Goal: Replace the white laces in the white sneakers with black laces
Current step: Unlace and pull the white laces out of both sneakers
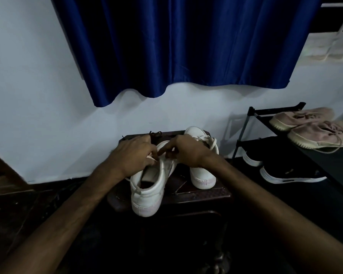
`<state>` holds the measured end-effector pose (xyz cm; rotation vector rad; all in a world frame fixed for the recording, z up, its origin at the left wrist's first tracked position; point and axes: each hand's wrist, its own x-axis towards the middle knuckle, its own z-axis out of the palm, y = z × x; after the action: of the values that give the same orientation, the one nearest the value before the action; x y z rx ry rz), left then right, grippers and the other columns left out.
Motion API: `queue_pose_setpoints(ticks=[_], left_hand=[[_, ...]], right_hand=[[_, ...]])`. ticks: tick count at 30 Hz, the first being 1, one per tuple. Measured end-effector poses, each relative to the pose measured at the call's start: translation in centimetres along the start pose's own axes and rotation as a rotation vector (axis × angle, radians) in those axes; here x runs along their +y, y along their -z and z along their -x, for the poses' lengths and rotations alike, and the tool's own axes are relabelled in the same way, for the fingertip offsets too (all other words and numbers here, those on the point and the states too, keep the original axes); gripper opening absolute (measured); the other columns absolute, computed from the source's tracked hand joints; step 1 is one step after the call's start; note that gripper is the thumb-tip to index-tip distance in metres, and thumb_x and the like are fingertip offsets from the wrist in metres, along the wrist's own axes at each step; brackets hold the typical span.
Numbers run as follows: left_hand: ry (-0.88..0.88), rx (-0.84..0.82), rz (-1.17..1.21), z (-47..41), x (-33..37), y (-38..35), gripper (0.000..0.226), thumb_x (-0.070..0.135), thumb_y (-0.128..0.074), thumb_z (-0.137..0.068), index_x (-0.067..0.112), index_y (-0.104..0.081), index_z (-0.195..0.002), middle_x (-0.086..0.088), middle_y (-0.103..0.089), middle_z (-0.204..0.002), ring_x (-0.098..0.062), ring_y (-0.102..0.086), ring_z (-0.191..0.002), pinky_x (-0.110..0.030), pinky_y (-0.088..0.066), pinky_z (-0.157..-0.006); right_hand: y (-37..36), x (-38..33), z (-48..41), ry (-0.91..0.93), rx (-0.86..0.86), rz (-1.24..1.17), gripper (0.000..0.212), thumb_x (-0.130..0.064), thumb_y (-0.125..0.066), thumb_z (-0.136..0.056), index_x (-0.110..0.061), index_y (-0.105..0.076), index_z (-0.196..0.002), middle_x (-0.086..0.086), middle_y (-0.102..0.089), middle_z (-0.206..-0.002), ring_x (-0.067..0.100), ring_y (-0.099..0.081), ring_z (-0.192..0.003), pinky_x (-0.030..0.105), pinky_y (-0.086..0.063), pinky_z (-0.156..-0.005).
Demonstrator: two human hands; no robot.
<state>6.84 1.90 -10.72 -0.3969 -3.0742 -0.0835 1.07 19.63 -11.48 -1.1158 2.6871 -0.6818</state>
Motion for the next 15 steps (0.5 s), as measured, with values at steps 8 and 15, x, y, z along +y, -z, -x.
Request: queue_pose_setpoints(ticks=[8, 15], left_hand=[[0.464, 0.513, 0.409, -0.8, -1.9, -1.1, 0.012, 0.033, -0.062, -0.091, 0.029, -0.073, -0.088, 0.007, -0.054, -0.096, -0.019, -0.057, -0.089, -0.029, -0.037, -0.071], [0.368, 0.612, 0.324, 0.7, 0.6, -1.0, 0.018, 0.034, -0.062, -0.091, 0.029, -0.069, -0.106, 0.004, -0.051, -0.109, -0.016, -0.050, -0.105, -0.032, -0.043, -0.070]], right_hand=[[-0.7, 0.7, -1.5, -0.034, -0.011, 0.008, 0.021, -0.011, -0.065, -0.087, -0.019, -0.077, -0.102, -0.002, -0.075, -0.101, 0.001, -0.057, -0.082, 0.013, -0.037, -0.068], [-0.3, -0.4, -3.1, -0.051, -0.127, -0.218, 0.010, -0.024, -0.073, -0.085, -0.016, -0.077, -0.088, 0.004, -0.074, -0.093, 0.017, -0.066, -0.088, 0.031, -0.050, -0.085]])
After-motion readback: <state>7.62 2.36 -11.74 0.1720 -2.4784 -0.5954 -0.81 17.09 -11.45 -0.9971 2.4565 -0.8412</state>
